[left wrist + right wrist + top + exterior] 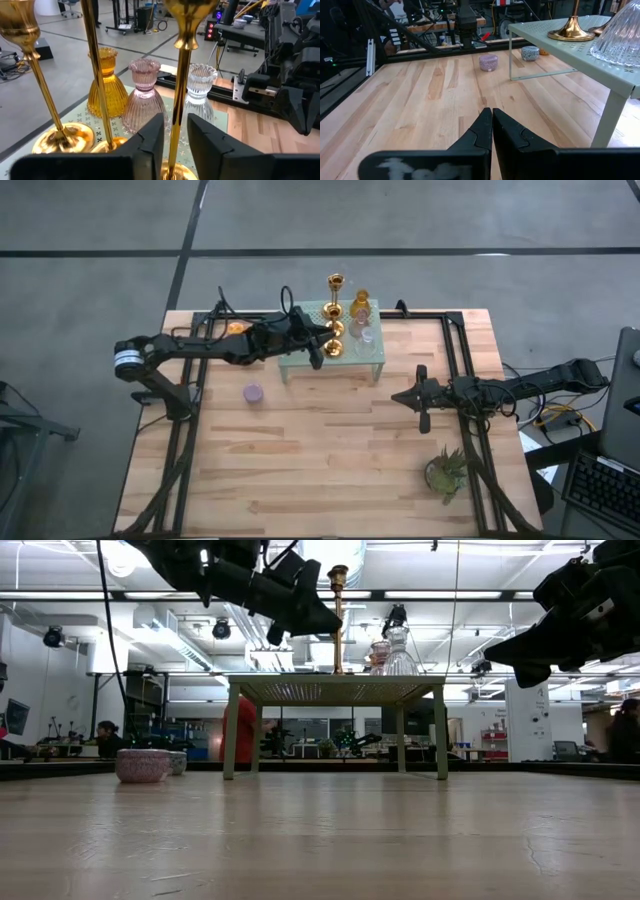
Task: Pick & Place candle stick holders
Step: Put the purple scented candle on the shelf
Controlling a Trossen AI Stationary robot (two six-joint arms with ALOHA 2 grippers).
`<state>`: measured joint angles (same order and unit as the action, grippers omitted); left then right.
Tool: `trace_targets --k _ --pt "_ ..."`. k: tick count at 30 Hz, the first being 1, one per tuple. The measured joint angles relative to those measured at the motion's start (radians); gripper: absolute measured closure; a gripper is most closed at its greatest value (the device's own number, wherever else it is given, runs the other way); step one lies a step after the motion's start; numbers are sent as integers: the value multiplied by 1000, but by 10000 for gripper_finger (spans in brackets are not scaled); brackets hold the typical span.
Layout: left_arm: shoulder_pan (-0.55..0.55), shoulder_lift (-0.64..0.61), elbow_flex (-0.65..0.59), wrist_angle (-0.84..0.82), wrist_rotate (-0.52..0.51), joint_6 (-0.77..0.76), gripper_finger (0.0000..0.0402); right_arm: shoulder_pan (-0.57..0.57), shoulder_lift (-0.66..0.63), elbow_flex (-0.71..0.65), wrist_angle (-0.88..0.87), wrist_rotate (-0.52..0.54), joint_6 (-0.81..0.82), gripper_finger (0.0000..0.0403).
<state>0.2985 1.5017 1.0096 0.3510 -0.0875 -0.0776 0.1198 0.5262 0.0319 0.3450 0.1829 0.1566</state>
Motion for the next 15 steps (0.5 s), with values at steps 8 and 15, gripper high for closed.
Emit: trace_targets --k 8,15 --pt "0 -25 0 -126 1 -1 256 0 0 0 0 0 0 394" --pt "-18 -133 0 -375 1 46 241 0 0 0 0 0 0 394"
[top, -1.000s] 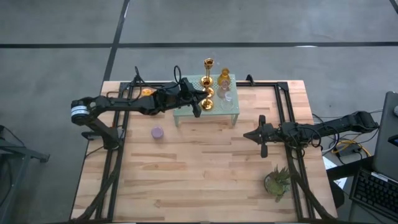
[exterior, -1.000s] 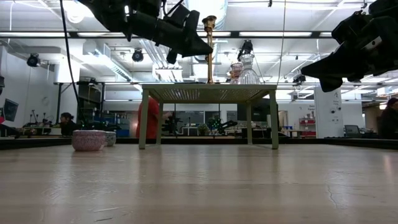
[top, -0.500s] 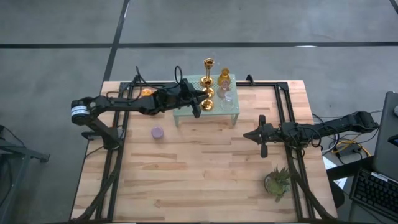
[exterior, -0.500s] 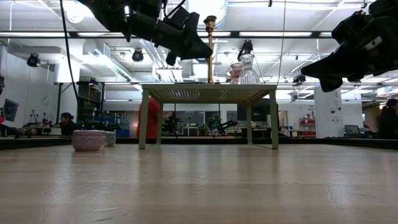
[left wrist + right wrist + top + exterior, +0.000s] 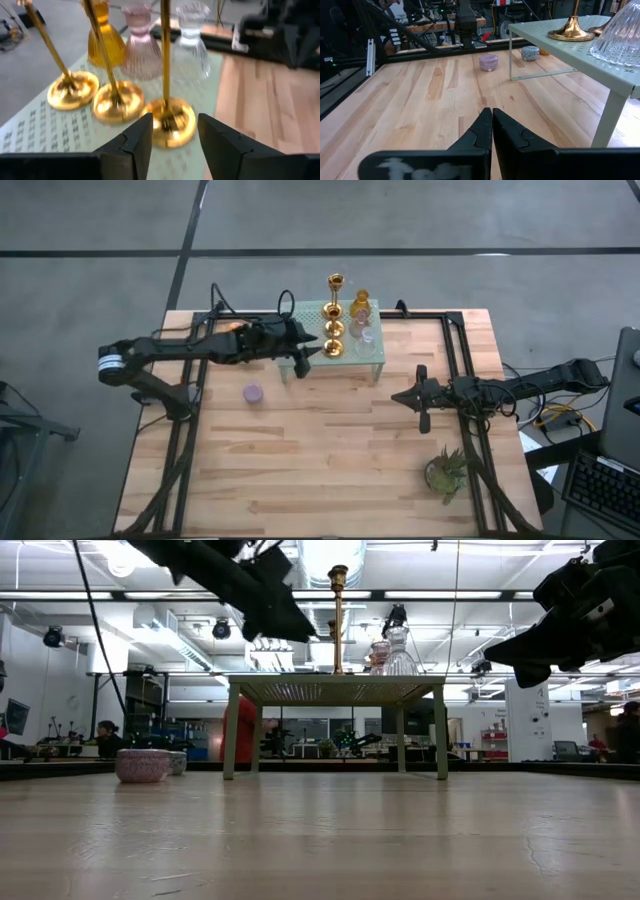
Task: Pick & Place candle stick holders
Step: Put the purple scented candle on the shelf
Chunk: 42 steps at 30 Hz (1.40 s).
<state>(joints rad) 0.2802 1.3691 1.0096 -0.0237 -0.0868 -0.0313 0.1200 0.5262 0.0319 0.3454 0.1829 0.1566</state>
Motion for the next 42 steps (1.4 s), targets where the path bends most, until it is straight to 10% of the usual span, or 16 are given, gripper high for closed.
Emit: trace_targets --k 16,42 --pt "-239 -319 -35 -502 -219 -150 241 0 0 0 0 0 0 394" --pt "-431 -577 -633 -143 -413 -530 241 0 0 0 1 0 0 394"
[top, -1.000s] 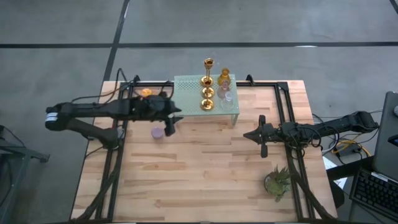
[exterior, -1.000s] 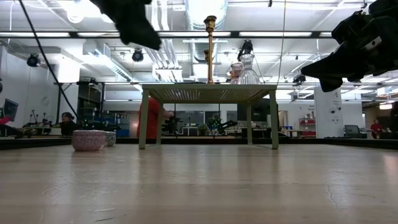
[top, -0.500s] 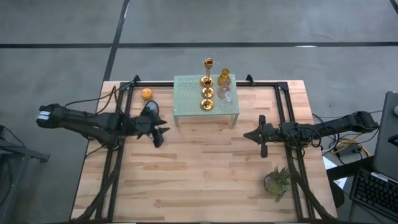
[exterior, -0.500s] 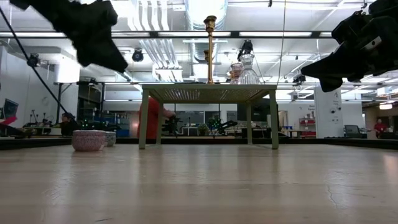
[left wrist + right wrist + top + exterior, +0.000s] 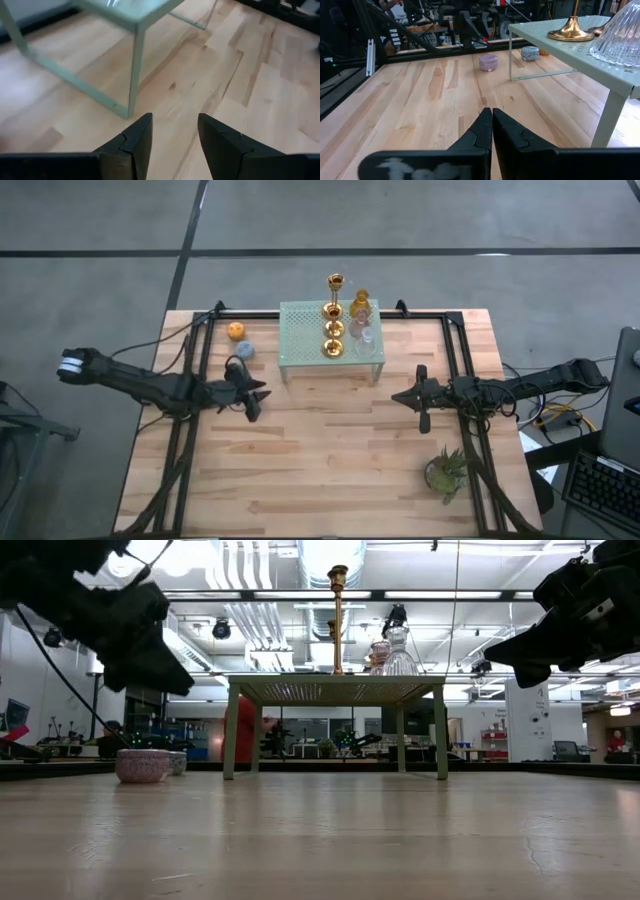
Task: Pick & Place candle stick holders
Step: Put the purple scented candle on the shelf
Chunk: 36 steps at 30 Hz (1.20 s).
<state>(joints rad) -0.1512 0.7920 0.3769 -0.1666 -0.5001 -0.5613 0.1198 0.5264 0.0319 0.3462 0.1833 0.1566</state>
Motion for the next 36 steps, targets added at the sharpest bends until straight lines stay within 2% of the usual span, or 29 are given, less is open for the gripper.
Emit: trace_targets --k 7,15,19,29,32,36 --pt "1 4 -73 57 -50 -57 241 0 0 0 0 0 0 394" --pt "1 2 -76 100 -114 -30 234 0 0 0 0 0 0 394" --pt "1 2 -54 99 -115 3 200 0 0 0 0 0 0 394" --pt "1 4 -21 -7 -115 14 61 0 0 0 0 0 0 394" --pt "1 4 -22 -41 -115 1 47 0 0 0 0 0 0 394" --pt "1 4 -22 -73 -116 -35 47 0 0 0 0 0 0 394"
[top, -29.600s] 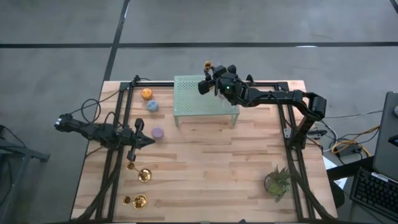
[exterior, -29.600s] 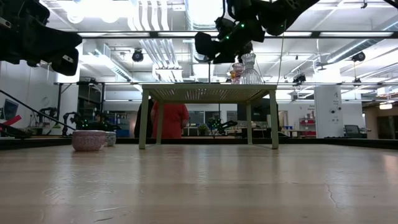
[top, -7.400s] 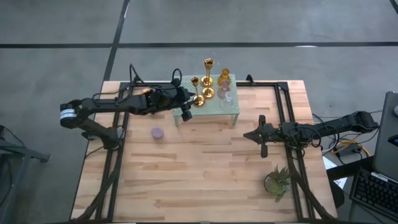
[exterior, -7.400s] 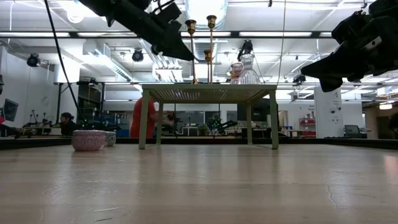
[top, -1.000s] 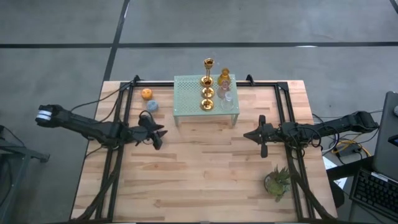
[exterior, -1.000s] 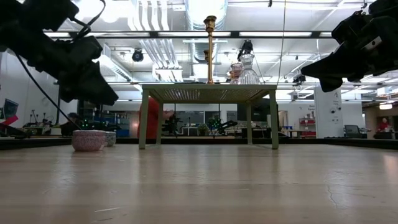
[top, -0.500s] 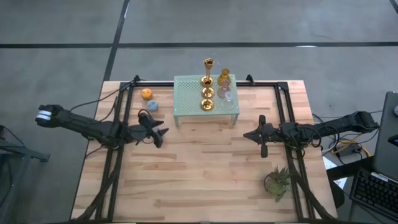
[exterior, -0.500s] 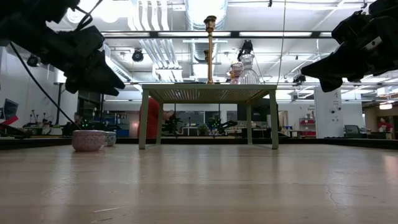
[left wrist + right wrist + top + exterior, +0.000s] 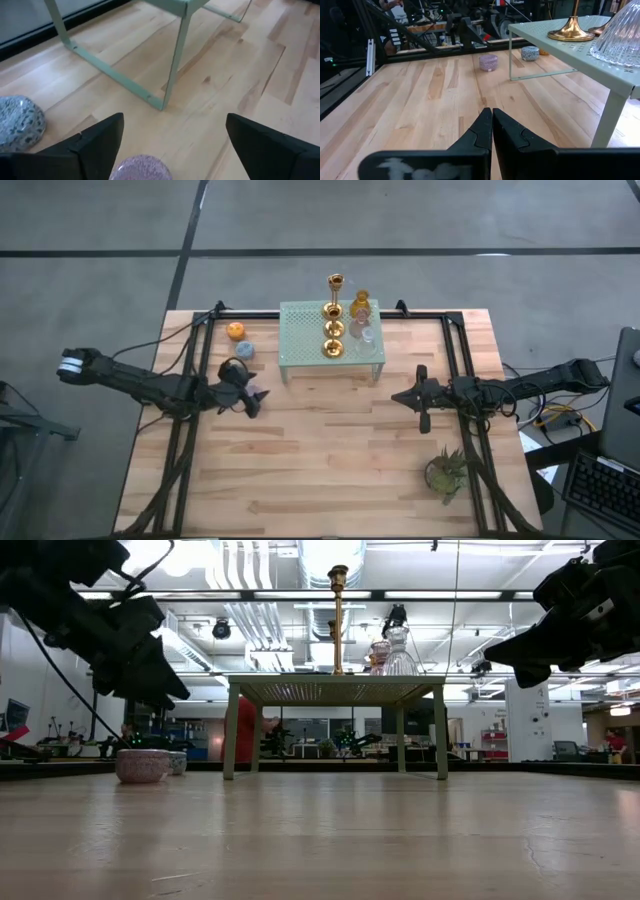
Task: Pick & Place candle stick holders
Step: Put the purple scented candle on the shelf
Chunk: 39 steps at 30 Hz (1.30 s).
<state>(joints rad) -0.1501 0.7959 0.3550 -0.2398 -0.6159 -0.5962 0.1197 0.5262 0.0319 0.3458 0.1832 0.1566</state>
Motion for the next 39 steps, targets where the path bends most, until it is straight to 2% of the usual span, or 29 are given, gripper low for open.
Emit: trace_targets --k 7,12,28,39 --pt "9 0 -1 -140 -10 -122 48 0 0 0 0 0 0 394" --pt "12 0 -20 -161 -31 -163 48 0 0 0 0 0 0 394" --pt "17 125 -68 -101 -28 -215 48 0 0 0 0 0 0 394" --pt "16 147 -79 -22 19 -205 48 0 0 0 0 0 0 394"
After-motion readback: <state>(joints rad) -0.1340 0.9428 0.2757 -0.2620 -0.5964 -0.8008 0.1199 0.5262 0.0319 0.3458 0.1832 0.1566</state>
